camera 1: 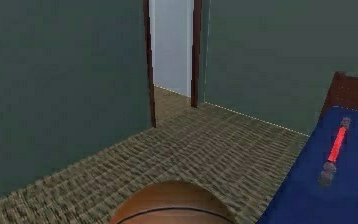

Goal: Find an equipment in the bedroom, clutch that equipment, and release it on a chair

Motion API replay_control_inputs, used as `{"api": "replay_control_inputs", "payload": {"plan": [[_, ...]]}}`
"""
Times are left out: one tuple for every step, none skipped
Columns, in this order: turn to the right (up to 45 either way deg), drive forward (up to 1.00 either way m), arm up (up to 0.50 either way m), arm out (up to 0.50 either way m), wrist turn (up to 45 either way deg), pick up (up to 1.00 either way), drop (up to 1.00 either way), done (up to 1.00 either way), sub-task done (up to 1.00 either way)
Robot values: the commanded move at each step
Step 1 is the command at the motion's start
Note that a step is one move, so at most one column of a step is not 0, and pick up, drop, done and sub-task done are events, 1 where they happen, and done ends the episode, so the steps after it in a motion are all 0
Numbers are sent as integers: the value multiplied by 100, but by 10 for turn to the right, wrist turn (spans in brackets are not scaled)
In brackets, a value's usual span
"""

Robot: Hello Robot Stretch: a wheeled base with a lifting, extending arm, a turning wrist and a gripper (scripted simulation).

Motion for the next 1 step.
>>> {"api": "replay_control_inputs", "payload": {"plan": [[-450,0,0,0,0,0,0,0,0]]}}
